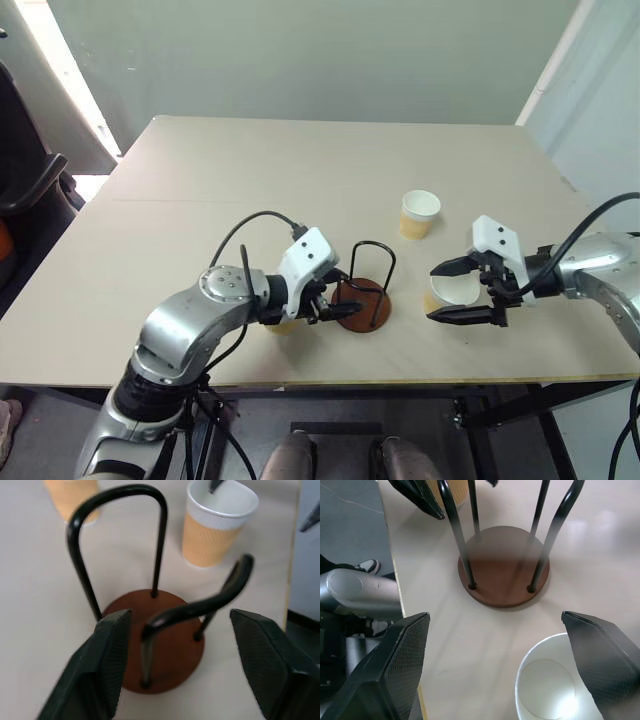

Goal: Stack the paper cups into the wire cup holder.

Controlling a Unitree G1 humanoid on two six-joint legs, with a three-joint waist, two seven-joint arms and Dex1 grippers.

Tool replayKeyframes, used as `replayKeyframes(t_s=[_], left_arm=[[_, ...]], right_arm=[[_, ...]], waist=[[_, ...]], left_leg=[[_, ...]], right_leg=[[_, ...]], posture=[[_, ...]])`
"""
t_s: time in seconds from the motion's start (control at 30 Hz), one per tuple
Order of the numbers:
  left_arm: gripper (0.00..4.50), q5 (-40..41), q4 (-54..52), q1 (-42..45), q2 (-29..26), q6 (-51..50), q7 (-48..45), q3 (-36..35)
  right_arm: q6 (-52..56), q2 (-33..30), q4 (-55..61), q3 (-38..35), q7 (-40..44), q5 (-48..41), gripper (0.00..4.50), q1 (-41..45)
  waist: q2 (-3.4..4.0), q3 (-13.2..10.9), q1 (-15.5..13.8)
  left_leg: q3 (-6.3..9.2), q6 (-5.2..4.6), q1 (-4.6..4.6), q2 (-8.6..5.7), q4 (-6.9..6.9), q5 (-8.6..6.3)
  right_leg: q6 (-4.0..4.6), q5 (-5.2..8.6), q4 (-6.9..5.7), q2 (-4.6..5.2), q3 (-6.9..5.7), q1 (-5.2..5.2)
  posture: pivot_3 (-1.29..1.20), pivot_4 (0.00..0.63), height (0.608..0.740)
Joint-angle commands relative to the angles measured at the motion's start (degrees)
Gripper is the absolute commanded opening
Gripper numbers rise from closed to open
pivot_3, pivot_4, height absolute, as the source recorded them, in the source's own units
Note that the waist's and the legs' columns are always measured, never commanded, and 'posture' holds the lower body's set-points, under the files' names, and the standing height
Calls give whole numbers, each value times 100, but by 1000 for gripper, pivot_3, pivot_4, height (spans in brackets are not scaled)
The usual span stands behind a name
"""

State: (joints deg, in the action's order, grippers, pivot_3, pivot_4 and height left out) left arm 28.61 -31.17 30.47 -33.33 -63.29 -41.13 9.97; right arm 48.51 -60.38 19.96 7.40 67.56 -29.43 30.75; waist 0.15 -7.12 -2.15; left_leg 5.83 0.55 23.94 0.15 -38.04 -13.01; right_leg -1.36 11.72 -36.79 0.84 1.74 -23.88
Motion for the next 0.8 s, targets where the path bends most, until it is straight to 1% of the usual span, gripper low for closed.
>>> replayKeyframes(t_s=[0.03,0.17,0.27,0.43,0.5,0.57,0.6,0.7,0.8], left_arm=[[3215,120,-264,18,-349,241,-274,-83],[3215,54,-233,-75,-924,733,-634,-224],[3215,156,-202,-113,-1216,945,-861,-411],[3215,77,-38,-124,-1595,1349,-1066,-689],[3215,123,76,-117,-1805,1404,-1180,-913],[3242,192,158,-188,-2139,1471,-1396,-1218],[3242,315,183,-241,-2318,1484,-1559,-1488],[3242,911,128,-448,-2804,1345,-2114,-2376],[3242,1312,2,-614,-2961,1368,-2356,-2737]], right_arm=[[-103,-310,90,-144,161,86,4402,-34],[-168,-513,74,-96,244,189,4402,-64],[-268,-633,-5,55,296,437,4402,-76],[-340,-543,-106,374,309,751,4402,87],[-459,-513,-170,565,346,936,4402,118],[-513,-449,-202,679,377,1029,4009,151],[-542,-439,-202,728,408,1071,3841,160],[-609,-367,-184,899,457,1229,2797,177],[-719,-250,-285,1054,440,1443,1712,233]], waist=[[0,0,-1],[0,-1,2],[0,-1,2],[1,-1,4],[1,-1,12],[1,-2,23],[1,-2,36],[1,-2,53],[4,-3,58]], left_leg=[[0,0,1,0,1,0],[1,14,-1,0,2,-6],[1,16,1,0,3,-8],[3,2,1,0,5,-23],[3,1,1,1,6,-24],[4,3,2,2,8,-29],[4,4,2,3,10,-30],[5,10,6,5,15,-39],[5,6,5,6,14,-57]], right_leg=[[9,7,1,0,0,0],[10,24,0,-1,1,-1],[10,29,-1,-1,1,-4],[11,30,0,-1,3,-6],[11,30,-1,-1,3,-8],[10,30,-3,-1,2,-13],[10,30,-4,-1,2,-16],[10,29,-5,-3,-1,-26],[8,31,-5,-3,0,-28]], posture=[[0,150,740],[0,150,740],[0,150,740],[0,150,740],[0,150,740],[0,150,740],[0,150,740],[0,150,740],[0,150,740]])
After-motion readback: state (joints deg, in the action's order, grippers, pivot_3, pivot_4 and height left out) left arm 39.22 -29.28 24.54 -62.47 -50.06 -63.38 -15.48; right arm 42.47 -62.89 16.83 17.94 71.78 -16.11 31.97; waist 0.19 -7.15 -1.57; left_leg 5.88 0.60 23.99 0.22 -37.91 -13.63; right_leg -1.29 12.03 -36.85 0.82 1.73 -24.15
